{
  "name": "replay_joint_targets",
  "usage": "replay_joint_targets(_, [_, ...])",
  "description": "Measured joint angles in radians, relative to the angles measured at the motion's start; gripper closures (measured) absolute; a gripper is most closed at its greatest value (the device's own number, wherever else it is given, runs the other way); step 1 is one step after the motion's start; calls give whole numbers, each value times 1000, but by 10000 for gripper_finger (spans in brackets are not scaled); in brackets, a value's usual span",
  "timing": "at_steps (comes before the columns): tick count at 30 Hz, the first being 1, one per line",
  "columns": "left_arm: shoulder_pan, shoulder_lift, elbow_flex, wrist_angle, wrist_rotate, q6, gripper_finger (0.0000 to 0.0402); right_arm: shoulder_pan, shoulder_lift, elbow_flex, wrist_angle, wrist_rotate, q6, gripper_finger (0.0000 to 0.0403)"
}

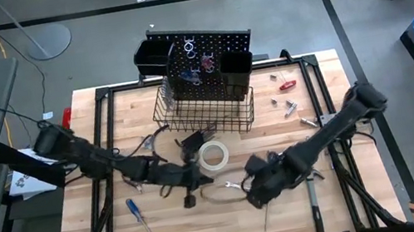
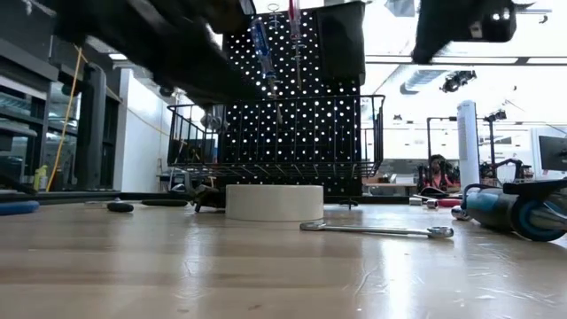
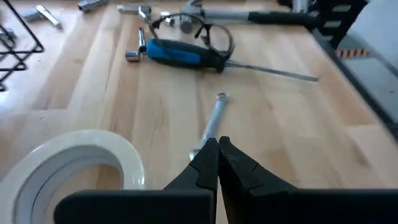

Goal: Hang tools onto peg board
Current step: Hang the wrench on the peg board

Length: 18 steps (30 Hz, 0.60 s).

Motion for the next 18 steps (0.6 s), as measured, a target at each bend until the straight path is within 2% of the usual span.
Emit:
replay_joint_targets(3, [49, 113, 89, -9, 78, 47, 401, 2, -65, -63, 84, 29, 88, 403])
replay_joint_targets(6, [88, 215, 185, -58, 148, 63, 402, 4, -80, -102, 156, -14, 107, 403])
replay_joint_targets(9, [111, 275, 262, -148, 175, 52, 401, 6, -45, -150, 271, -79, 62, 403])
replay_joint_targets(11, [119, 281, 284, -193, 190, 38, 401, 4, -9, -177, 327, -95, 55, 403])
replay_joint_targets(18, [120, 215, 285, -244, 211, 73, 401, -26, 81, -273, 338, -80, 99, 403])
